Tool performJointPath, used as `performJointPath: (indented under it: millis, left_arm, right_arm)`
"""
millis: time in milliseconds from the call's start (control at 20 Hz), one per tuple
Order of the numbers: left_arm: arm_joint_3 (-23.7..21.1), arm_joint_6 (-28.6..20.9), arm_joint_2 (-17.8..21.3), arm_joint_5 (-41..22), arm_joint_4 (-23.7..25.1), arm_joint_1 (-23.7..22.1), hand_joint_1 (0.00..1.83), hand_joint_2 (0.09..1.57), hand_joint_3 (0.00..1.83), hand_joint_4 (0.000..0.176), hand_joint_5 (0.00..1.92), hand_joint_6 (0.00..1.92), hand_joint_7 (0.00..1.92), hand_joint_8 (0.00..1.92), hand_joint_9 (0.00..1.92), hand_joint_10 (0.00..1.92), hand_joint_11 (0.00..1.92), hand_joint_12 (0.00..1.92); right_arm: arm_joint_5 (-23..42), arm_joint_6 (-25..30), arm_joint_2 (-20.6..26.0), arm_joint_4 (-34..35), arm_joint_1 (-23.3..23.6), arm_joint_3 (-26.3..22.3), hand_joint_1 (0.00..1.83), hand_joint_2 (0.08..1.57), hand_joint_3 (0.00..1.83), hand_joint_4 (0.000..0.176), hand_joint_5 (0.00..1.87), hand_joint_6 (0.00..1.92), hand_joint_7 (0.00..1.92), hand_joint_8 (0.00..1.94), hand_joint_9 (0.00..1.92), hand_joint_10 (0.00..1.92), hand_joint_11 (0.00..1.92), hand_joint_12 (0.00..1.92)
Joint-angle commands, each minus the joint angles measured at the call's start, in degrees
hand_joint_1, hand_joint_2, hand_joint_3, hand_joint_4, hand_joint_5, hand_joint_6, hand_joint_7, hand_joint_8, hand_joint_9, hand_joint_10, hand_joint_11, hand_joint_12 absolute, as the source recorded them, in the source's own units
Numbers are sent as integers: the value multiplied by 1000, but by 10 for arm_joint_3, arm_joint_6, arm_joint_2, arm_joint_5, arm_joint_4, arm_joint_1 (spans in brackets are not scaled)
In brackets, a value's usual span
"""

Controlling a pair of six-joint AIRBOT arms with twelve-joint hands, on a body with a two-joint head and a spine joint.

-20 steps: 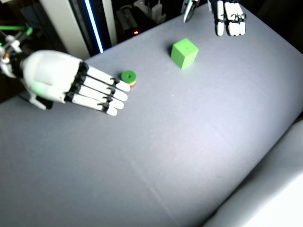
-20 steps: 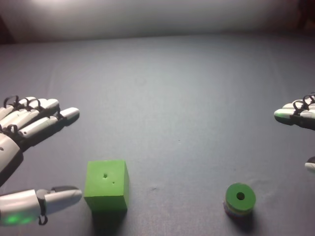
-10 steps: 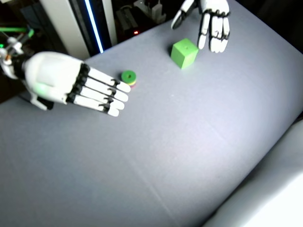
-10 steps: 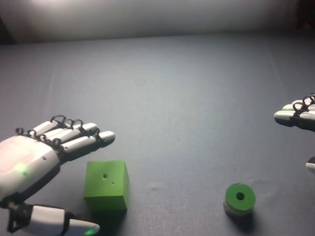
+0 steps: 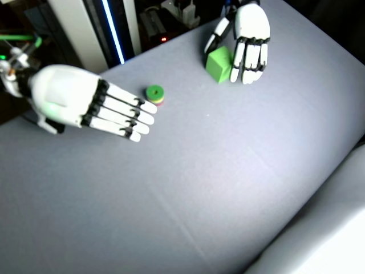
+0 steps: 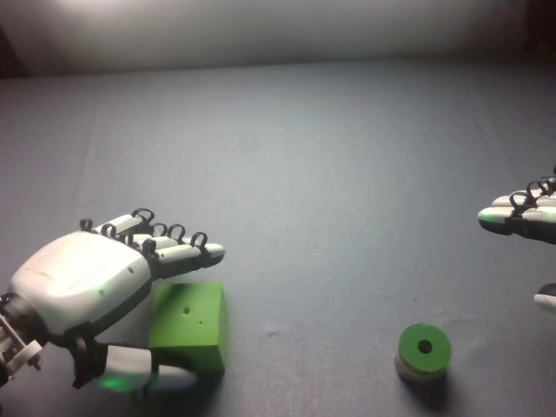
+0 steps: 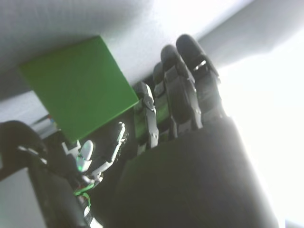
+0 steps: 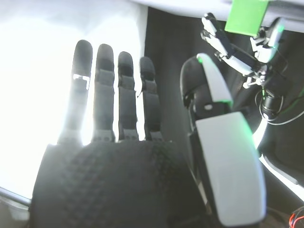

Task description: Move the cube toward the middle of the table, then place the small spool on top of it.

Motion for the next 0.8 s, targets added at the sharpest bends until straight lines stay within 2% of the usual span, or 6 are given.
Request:
performJointPath:
  millis: [0,100,400,500,600,750]
  left_arm:
    - [3,0,-4,-55,7,-9,1206,1115,0,0,818,784,1043,773,1048,137,628,940]
    - [6,-1,-9,-54,7,-13,1251,1154,0,0,829,978,991,1176,1280,247,948,1011]
    - [27,-42,-26,-56,23,-32,1261,1127,0,0,903,879,1027,1126,1097,770,851,1328]
    - [39,-47,-30,-50,35,-57,1164,1125,2,0,953,993,823,1531,1045,1714,1095,1875]
    - [65,-68,-44,-38,49,-91,1326,1152,3,0,818,1089,898,1132,925,1301,759,1277]
    - [109,-83,-78,-5,66,-146,1366,1149,0,0,779,1228,972,938,867,1277,723,859]
  right_arm:
    - [67,4,0,5,4,3,744,1323,2,0,449,2,435,0,459,2,155,899]
    - [67,5,0,4,4,3,742,1321,0,0,448,1,429,0,451,3,144,897]
    - [66,9,-2,4,4,2,801,1316,0,0,464,2,450,2,498,7,186,910]
    - [66,9,-2,4,4,3,799,1313,0,0,478,5,473,9,491,3,170,895]
    - [66,9,-2,4,4,4,802,1321,2,0,453,0,474,0,488,0,183,846]
    - [66,9,-2,4,4,5,777,1334,0,0,395,0,480,0,555,3,318,769]
